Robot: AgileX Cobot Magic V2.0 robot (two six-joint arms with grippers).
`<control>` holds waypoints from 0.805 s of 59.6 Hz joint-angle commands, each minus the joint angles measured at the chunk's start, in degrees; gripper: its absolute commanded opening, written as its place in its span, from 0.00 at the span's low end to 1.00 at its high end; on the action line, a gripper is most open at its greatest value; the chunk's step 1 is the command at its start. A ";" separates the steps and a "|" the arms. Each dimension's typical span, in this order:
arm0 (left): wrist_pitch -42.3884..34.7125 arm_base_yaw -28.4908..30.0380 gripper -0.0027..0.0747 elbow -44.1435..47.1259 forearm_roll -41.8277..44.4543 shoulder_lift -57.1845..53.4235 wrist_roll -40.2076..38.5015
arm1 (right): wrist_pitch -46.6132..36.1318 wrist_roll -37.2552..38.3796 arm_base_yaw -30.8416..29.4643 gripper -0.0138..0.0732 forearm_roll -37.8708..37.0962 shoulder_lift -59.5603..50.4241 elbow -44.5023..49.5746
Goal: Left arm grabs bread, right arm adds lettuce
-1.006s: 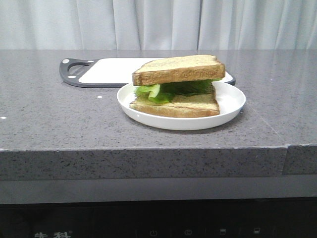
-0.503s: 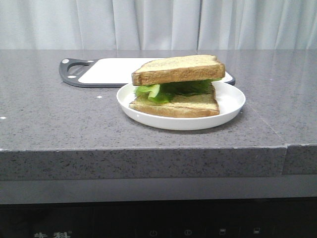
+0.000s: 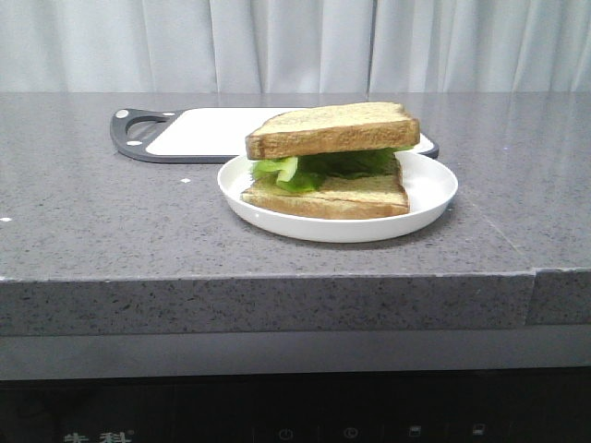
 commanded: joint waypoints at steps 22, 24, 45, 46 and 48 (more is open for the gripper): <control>-4.46 0.03 0.01 0.27 -0.57 -1.13 -0.68 | -18.41 7.81 -16.42 0.09 0.05 -1.70 19.66; -4.46 0.03 0.01 0.27 -0.57 -1.13 -0.68 | -19.06 8.68 -16.55 0.09 -0.02 -1.70 20.17; -4.46 0.03 0.01 0.27 -0.57 -1.13 -0.68 | -18.41 9.06 -16.55 0.09 -1.27 -1.70 20.02; -4.46 0.03 0.01 0.27 -0.57 -1.13 -0.68 | -18.41 9.06 -16.55 0.09 -1.27 -1.70 20.02; -4.46 0.03 0.01 0.27 -0.57 -1.13 -0.68 | -18.41 9.06 -16.55 0.09 -1.27 -1.70 20.02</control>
